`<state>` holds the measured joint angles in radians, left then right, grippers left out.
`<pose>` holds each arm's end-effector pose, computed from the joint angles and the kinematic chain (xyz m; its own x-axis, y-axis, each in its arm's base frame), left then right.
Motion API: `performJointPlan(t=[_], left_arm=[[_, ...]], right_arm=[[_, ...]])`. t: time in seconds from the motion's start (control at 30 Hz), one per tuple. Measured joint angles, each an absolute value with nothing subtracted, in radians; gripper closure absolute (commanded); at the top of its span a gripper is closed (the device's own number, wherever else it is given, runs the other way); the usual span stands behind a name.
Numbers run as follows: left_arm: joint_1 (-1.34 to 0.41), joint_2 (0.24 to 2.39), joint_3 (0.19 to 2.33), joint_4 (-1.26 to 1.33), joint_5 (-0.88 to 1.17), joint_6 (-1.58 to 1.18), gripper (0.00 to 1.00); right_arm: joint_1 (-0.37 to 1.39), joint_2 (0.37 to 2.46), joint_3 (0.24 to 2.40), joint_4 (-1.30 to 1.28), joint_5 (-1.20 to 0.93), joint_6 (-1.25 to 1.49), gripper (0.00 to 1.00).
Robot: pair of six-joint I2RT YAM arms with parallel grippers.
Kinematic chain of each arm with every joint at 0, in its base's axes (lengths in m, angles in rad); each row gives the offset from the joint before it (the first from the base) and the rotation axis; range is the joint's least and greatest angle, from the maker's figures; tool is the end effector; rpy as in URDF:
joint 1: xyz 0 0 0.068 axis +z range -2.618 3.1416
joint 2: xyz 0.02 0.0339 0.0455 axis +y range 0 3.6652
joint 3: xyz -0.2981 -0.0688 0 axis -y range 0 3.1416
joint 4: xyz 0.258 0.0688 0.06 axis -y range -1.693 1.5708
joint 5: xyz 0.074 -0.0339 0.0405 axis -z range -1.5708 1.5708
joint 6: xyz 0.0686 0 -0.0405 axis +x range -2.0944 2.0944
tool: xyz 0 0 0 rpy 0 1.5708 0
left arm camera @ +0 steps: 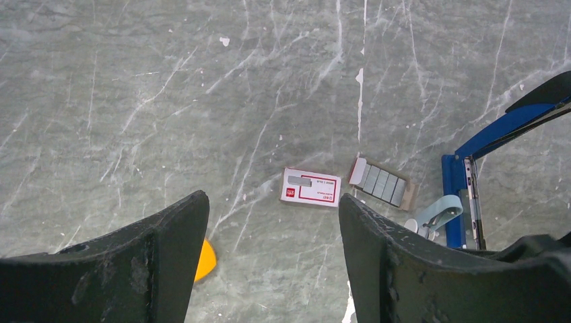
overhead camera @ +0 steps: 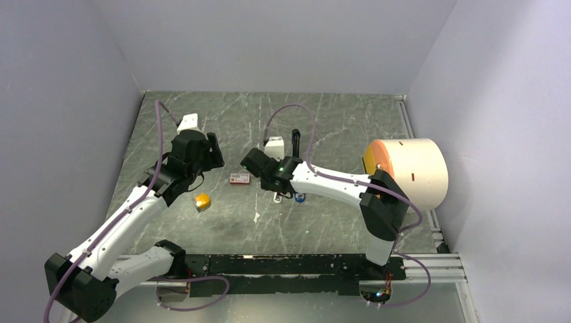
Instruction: Load the staples into the stapler
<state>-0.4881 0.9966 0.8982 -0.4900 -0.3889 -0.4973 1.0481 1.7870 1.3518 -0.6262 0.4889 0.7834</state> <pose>0.2198 -0.0873 0.3219 -0.5050 -0.2317 -0.8315 -0.0973 0.9724 -0.2119 0.2320 0.3381 0.2328 -0.7679 -0.0849 -0.6349 -0.1534 0.9867 0.0536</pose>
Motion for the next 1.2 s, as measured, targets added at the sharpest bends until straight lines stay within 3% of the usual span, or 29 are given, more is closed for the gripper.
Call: performJointPlan(t=[0.33, 1.2], left_arm=[[-0.488, 0.997, 0.898, -0.49, -0.389, -0.497, 0.25], [-0.488, 1.008, 0.898, -0.49, -0.389, -0.497, 0.25]], right_arm=[[1.028, 1.81, 1.338, -0.687, 0.58, 0.927, 0.76], [0.996, 1.877, 1.287, -0.664, 0.501, 0.986, 0.77]])
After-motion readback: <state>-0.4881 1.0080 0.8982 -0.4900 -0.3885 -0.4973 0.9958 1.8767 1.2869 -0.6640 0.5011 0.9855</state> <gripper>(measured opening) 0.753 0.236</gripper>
